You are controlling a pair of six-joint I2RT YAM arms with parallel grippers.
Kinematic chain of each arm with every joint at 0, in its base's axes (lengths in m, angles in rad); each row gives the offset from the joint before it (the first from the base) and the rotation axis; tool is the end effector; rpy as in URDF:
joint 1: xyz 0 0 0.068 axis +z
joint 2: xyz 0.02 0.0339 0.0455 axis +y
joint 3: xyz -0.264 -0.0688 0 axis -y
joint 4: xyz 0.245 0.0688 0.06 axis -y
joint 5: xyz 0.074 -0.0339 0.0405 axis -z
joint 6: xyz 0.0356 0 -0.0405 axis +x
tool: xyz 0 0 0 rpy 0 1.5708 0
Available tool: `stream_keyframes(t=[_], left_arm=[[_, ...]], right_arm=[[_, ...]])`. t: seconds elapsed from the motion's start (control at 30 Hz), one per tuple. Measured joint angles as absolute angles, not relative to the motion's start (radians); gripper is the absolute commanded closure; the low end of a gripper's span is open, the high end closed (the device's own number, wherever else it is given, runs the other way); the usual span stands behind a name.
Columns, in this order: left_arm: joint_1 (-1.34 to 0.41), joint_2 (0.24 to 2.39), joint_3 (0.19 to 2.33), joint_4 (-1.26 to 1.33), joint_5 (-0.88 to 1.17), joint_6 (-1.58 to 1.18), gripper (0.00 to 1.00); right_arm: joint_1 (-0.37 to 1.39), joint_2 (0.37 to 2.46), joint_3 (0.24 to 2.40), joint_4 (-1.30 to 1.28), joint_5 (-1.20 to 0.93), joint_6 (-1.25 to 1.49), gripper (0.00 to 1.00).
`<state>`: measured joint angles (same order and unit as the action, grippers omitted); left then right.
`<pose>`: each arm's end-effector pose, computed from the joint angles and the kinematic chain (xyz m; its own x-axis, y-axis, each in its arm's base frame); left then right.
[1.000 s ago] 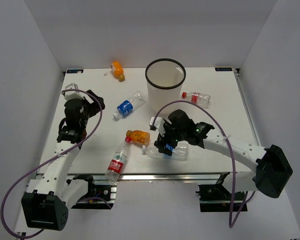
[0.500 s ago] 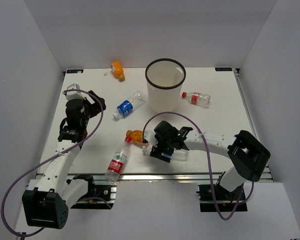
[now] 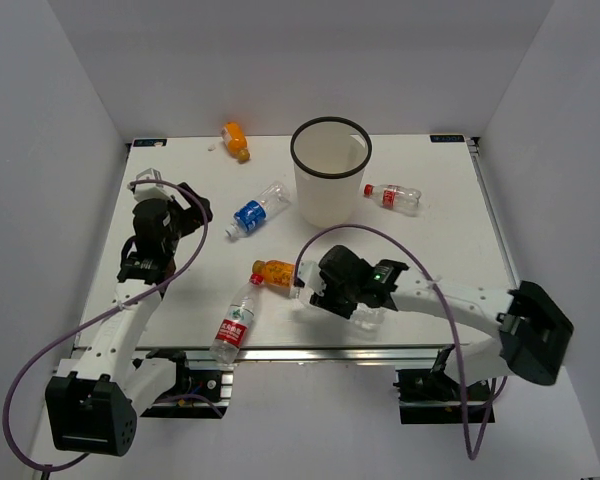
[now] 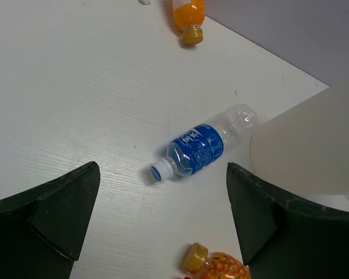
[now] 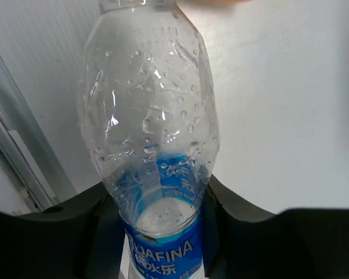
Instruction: Put the plastic bottles in the bin
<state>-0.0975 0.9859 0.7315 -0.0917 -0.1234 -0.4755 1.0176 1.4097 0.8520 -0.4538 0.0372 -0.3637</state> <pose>0.2286 -0.0180 0.2929 -0.2916 -0.4279 -0.8555 -0.1711 0.9033 -0.3935 0.1458 0.2336 0.2024 -0.1174 -0.8668 -0.4847 -0.9434 0.2498 -0.2182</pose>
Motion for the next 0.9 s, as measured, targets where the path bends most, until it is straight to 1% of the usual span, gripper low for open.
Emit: stream_keyframes(t=[0.07,0.1,0.17,0.27,0.3,0.37,0.5,0.63,0.77,0.9], left_arm=[[-0.097,0.995,0.731,-0.084,-0.121,-0.475,0.02],[-0.097,0.999,0.731,-0.082,-0.120,-0.475,0.02],[-0.097,1.008,0.731,-0.080,-0.118,-0.476,0.02],[-0.097,1.018,0.731,-0.079,-0.114,-0.477,0.02],[-0.097,1.019,0.728,-0.076,-0.111,-0.479,0.02],[-0.097,1.021,0.725,-0.075,-0.101,-0.484,0.02],[-0.097,1.025,0.717,-0.067,-0.069,-0.506,0.02],[-0.097,1.027,0.692,-0.065,-0.037,-0.540,0.02],[-0.097,1.034,0.669,-0.072,-0.006,-0.578,0.02],[-0.097,1.043,0.659,-0.120,0.019,-0.628,0.02]], right_arm=[[1.018,1.329,0.854,-0.443,0.050,-0.363,0.86],[1.018,1.282,0.856,-0.423,0.055,-0.369,0.88],[1.016,1.201,0.858,-0.359,0.078,-0.381,0.86],[0.994,1.088,0.874,-0.189,0.104,-0.413,0.83],[0.979,1.071,0.892,-0.136,0.107,-0.419,0.83],[0.925,1.069,0.958,-0.014,0.112,-0.421,0.86],[0.742,1.170,1.137,0.237,0.118,-0.305,0.85],[0.583,1.356,1.322,0.449,0.154,-0.180,0.84],[0.531,1.562,1.476,0.553,0.144,-0.076,0.79],[0.513,1.697,1.517,0.561,0.120,0.012,0.73]])
